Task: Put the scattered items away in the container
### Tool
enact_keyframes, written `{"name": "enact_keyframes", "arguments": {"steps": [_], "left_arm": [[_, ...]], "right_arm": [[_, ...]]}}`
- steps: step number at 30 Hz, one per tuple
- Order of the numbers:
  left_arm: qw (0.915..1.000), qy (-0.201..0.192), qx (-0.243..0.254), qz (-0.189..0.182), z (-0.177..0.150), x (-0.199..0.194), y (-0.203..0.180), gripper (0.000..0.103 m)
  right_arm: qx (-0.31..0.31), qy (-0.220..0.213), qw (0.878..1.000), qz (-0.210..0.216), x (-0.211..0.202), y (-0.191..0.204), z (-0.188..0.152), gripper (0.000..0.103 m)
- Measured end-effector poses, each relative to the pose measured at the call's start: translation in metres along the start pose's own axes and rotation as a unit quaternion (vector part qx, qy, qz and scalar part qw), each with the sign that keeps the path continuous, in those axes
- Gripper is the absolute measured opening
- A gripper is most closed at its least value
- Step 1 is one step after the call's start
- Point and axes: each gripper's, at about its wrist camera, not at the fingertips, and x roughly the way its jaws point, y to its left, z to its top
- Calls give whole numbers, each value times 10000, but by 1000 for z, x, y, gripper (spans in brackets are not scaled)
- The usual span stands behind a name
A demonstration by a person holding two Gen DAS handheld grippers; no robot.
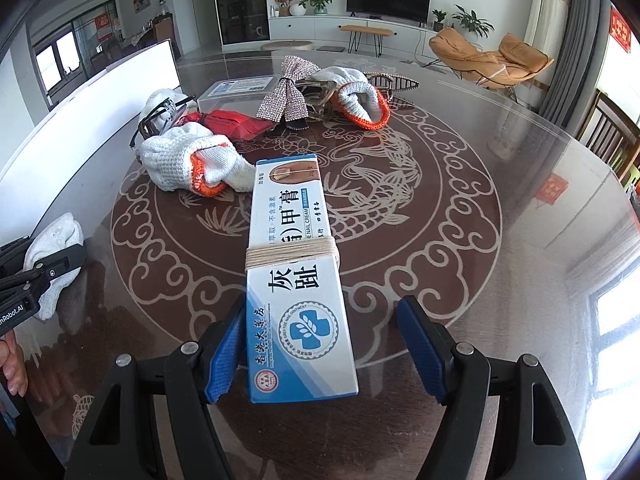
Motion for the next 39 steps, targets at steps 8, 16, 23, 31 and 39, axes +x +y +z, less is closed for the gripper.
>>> {"name": "enact_keyframes", "arguments": {"steps": [8, 16, 23, 31, 39], "left_arm": [[9986, 173, 226, 447, 0, 6, -12, 75], [9984, 177, 200, 499, 0, 5, -8, 76], [9994, -37, 19, 333, -4, -9, 1, 76], [9995, -188, -231, 68, -38, -61, 24, 76], [9990, 291, -126, 300, -34, -32, 13, 78]], "right_arm": [[-216, 45, 9997, 135, 7, 6, 12, 74], [-209, -45, 9997, 140, -1, 5, 0, 74], [-339, -343, 9986, 221, -33, 9, -22, 74], [-203, -349, 9991, -132, -62, 3, -56, 74], [67, -236, 9979, -596, -55, -19, -48, 74]]}}
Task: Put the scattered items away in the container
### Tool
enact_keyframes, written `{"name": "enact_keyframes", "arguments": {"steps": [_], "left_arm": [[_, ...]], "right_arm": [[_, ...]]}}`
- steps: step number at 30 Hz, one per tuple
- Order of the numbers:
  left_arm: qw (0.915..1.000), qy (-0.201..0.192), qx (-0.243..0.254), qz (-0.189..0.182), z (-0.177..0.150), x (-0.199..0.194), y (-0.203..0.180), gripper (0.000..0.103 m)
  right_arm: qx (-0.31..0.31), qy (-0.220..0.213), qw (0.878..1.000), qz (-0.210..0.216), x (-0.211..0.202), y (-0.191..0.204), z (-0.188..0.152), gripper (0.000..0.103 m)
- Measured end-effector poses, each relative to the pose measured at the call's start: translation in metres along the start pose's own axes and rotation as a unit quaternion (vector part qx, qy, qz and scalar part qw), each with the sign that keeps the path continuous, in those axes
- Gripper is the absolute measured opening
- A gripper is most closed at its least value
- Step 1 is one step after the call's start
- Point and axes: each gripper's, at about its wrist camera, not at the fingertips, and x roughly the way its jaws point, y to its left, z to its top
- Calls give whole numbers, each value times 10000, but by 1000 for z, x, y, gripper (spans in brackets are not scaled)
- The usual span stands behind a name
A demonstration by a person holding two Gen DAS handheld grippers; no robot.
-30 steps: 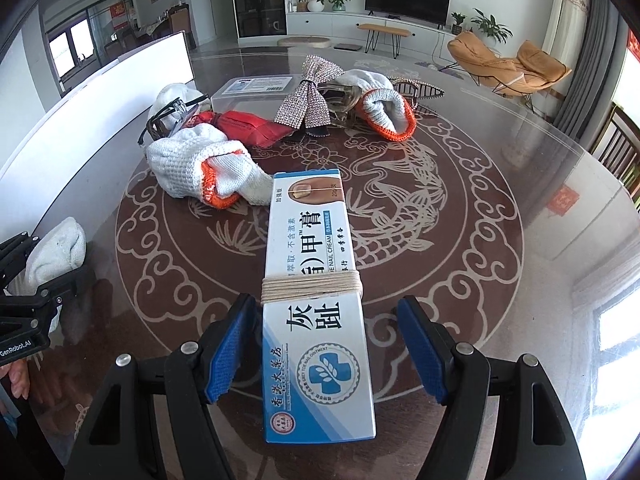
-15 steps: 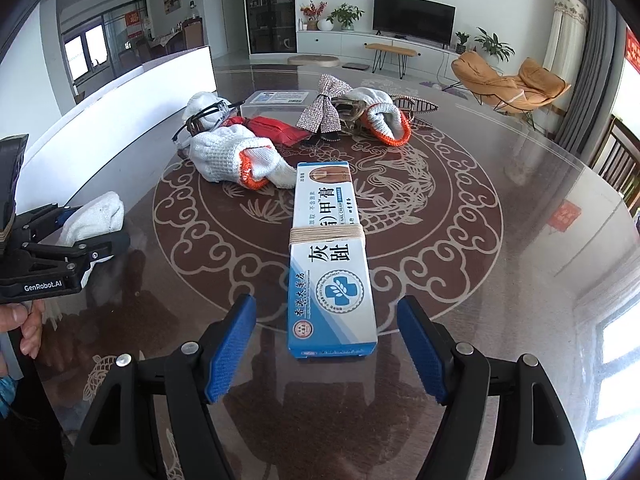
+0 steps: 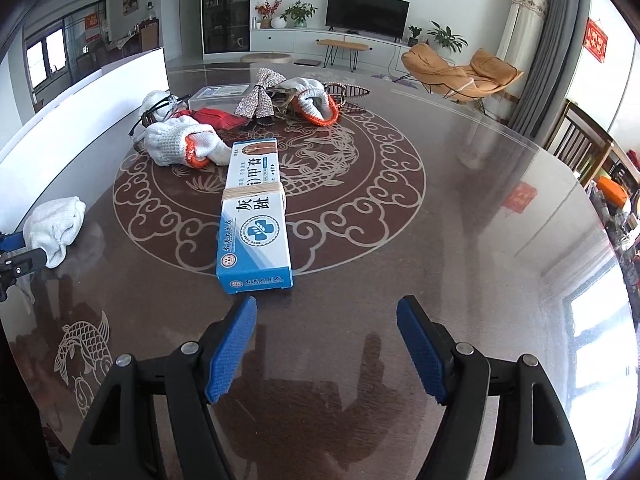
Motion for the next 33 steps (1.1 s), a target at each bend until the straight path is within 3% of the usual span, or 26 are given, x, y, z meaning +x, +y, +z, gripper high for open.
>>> {"name": "enact_keyframes", "arguments": {"steps": [5, 8, 12, 16, 28, 33], "left_arm": [[9999, 80, -14, -81, 47, 32, -22, 77], [9992, -158, -90, -343, 57, 12, -23, 78], [9990, -319, 172, -260, 39, -15, -22, 79], [9998, -97, 132, -137, 19, -8, -17, 80], [9990, 208, 159, 363, 8, 11, -25, 82], [9989, 217, 77, 402, 7, 14, -25, 99]], "right_arm": [[417, -213, 9988, -143, 25, 1, 29, 74], [662, -155, 9975, 195, 23, -2, 33, 74], [257, -48, 9986, 454, 5, 12, 7, 74], [229, 97, 9980, 578, 3, 21, -20, 74], [368, -154, 9986, 338, 3, 26, -25, 75], [373, -156, 9987, 317, 3, 26, -24, 75]]}}
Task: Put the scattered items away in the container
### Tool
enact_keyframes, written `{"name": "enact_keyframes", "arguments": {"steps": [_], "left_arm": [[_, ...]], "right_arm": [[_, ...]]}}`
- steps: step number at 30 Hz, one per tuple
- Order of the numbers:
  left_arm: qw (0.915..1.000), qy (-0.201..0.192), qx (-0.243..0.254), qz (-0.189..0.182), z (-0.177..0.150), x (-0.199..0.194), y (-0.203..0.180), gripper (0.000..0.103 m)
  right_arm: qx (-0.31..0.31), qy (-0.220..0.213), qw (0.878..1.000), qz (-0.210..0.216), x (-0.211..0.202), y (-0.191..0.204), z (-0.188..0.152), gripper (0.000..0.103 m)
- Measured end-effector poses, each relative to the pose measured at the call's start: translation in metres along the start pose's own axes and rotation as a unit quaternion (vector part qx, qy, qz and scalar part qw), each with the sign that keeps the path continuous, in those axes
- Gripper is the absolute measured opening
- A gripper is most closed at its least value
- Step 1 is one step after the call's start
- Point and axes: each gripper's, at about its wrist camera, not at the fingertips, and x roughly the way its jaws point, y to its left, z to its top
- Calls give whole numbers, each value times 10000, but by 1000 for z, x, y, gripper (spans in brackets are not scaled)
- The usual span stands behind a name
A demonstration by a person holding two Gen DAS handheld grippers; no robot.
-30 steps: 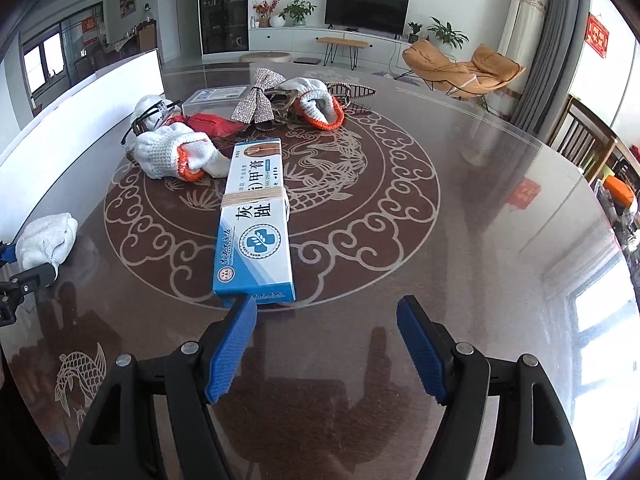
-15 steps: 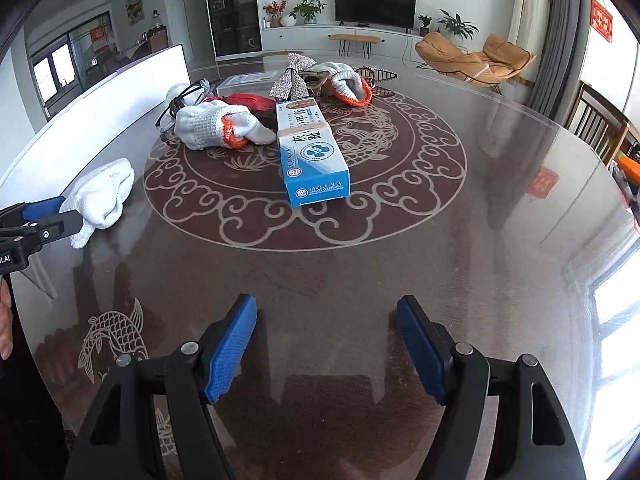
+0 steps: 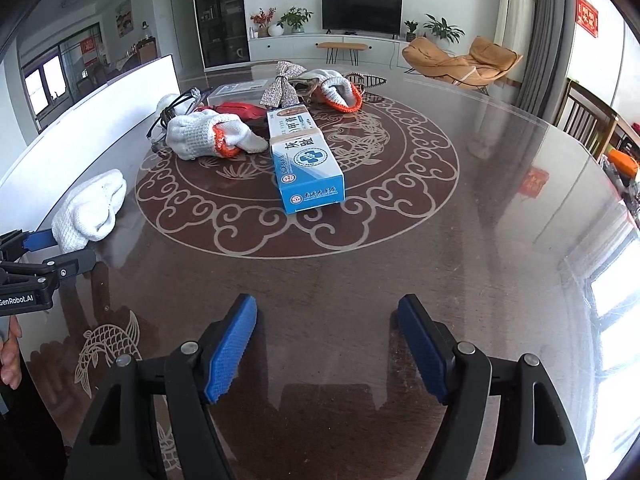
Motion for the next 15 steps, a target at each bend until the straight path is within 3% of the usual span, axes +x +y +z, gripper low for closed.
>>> {"name": "enact_keyframes", "arguments": {"steps": [3, 15], "left_arm": [[10000, -13, -41, 39, 0, 1, 1, 103], [9999, -31, -86, 68, -2, 0, -1, 103]], "right_arm": [[-1, 1, 10000, 0, 0, 0, 0, 75], [0, 0, 10000, -3, 0, 0, 0, 75]]}}
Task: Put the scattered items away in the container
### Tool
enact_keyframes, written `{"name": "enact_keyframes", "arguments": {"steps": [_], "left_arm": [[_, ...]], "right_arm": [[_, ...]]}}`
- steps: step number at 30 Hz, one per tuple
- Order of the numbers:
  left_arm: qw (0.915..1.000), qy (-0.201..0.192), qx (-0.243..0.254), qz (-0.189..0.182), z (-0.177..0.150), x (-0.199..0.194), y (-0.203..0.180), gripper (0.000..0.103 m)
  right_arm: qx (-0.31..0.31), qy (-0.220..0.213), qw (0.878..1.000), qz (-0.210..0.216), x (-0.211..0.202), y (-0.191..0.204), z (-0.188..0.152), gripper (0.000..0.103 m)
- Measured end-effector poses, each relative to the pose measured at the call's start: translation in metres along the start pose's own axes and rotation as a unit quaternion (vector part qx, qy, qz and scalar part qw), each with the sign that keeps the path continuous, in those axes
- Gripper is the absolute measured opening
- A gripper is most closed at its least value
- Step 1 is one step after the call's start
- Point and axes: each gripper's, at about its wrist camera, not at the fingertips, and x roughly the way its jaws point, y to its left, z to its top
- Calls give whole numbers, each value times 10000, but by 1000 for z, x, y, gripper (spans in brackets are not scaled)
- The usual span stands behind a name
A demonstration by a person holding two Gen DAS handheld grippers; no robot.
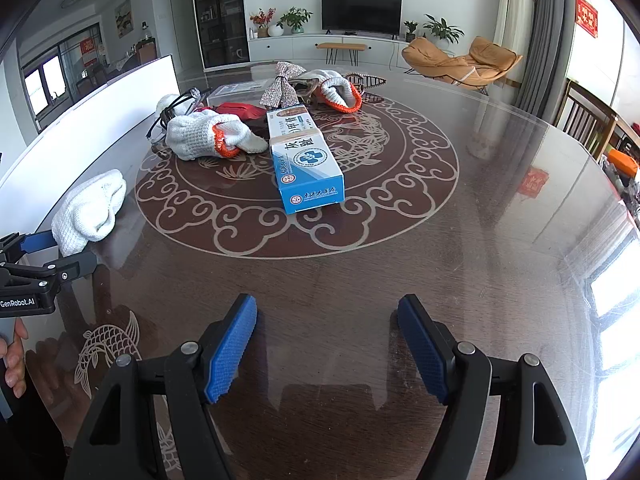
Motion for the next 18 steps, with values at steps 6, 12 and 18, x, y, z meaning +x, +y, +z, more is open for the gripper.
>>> {"name": "enact_keyframes", "arguments": {"steps": [6, 12, 18], "left_arm": [[10000, -3, -5, 1, -1, -1, 0, 103], [10000, -17, -7, 2, -1, -1, -1, 103], [10000, -28, -5, 3, -1, 0, -1, 103]], "right_arm": [[0, -1, 10000, -1, 0, 0, 0, 75], [1, -1, 10000, -2, 0, 0, 0, 75], [1, -2, 10000, -3, 0, 0, 0, 75]]}}
